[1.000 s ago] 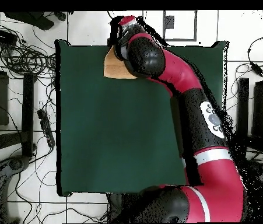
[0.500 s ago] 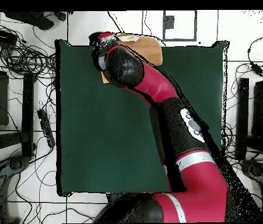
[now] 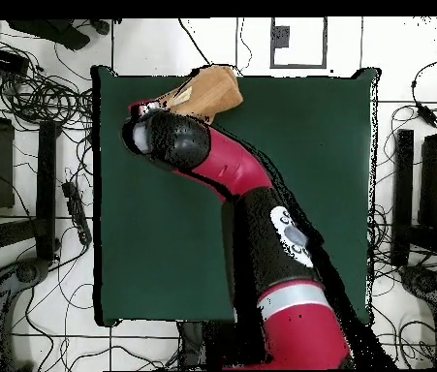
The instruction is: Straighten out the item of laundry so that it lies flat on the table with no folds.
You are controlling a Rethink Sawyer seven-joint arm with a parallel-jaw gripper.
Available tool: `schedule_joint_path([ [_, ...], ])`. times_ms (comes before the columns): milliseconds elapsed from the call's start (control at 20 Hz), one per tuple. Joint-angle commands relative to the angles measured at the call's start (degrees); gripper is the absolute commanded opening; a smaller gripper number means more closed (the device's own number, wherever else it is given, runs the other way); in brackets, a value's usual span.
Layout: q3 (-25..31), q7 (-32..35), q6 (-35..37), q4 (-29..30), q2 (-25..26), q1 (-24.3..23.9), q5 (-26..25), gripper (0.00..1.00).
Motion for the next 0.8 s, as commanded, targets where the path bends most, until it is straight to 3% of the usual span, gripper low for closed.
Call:
schedule_joint_path([
  [50, -9.12, 19.36, 12.71, 13.02, -6.85, 3.55, 2.98, 0.0],
  [550, -29.72, 20.24, 30.01, 5.06, -9.88, 11.69, -11.38, 0.0],
  [800, -32.31, 12.01, 30.55, 5.84, -11.32, 9.05, -15.53, 0.0],
])
